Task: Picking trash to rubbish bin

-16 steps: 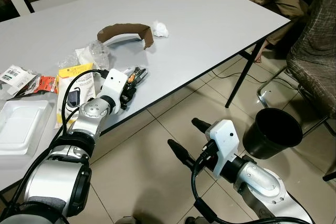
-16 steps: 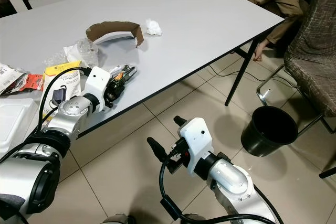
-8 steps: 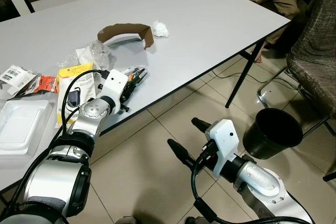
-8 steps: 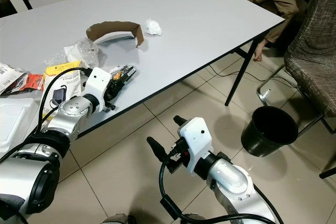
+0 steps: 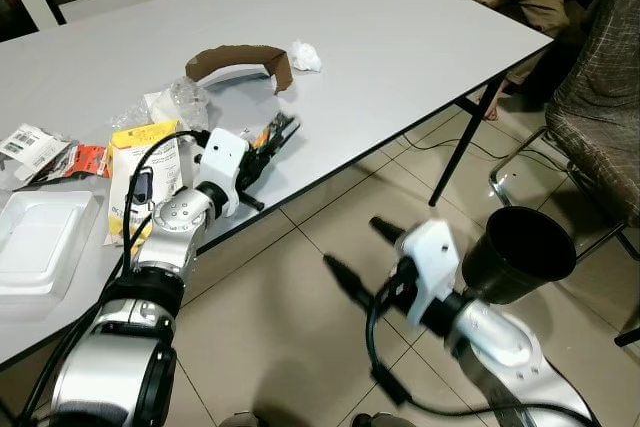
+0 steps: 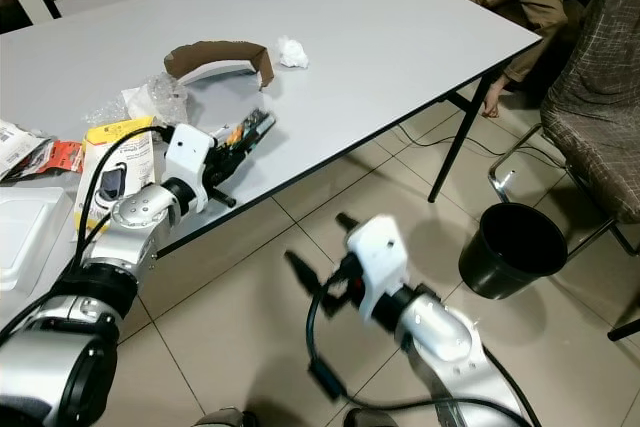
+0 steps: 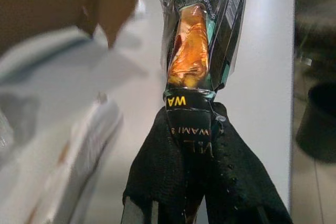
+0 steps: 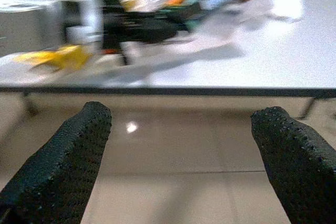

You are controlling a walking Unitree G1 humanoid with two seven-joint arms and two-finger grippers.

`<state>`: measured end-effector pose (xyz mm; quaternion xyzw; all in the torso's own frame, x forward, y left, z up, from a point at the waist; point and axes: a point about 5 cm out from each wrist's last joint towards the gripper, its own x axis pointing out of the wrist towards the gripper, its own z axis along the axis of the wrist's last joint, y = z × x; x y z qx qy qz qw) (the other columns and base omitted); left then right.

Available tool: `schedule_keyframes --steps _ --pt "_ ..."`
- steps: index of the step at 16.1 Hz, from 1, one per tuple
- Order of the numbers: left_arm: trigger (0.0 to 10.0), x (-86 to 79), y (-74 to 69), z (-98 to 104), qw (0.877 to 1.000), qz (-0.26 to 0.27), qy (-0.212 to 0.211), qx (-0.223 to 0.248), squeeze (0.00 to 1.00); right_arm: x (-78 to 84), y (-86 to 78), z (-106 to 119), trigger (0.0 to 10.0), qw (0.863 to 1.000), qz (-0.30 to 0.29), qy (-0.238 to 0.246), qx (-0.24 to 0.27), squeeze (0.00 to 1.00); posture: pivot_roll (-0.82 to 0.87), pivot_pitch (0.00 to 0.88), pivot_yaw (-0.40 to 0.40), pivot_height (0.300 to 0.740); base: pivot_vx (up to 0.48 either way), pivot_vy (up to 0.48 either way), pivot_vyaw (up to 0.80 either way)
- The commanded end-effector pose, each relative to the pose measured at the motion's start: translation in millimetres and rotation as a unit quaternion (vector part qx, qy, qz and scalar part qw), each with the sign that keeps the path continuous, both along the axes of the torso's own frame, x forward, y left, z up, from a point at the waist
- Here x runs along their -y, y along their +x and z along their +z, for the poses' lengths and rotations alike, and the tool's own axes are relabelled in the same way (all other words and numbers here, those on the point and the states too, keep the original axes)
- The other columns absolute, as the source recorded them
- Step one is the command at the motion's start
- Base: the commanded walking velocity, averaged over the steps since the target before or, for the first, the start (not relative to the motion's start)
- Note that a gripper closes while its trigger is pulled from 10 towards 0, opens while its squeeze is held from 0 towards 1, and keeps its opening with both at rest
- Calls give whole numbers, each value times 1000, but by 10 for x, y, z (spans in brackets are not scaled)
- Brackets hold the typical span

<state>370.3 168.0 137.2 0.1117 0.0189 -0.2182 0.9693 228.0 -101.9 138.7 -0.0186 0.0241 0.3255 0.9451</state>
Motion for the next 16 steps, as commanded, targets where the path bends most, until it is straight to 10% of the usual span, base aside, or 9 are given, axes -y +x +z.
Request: schedule_keyframes --steps 1,7,8,12,16 --pt "0 12 -14 74 1000 -4 -22 12 0 91 64 -4 10000 999 -43 -10 8 0 -78 73 -10 740 0 0 0" --pt "0 300 -580 44 985 8 -175 -1 0 415 170 -235 10000 980 -190 -53 -34 0 -57 60 -11 740 0 0 -267" --pt "10000 354 -718 -47 985 13 -168 -23 0 435 159 -261 10000 976 -205 -55 -37 0 -64 61 -5 740 0 0 -800" --pt "10000 416 -991 -157 994 27 -93 -42 0 498 78 -313 10000 968 -237 -59 -48 0 -87 80 18 740 0 0 -800" --pt "10000 397 -1098 -338 982 62 -133 -121 0 530 -8 -352 10000 964 -250 -58 -63 0 -114 94 14 740 0 0 -800"
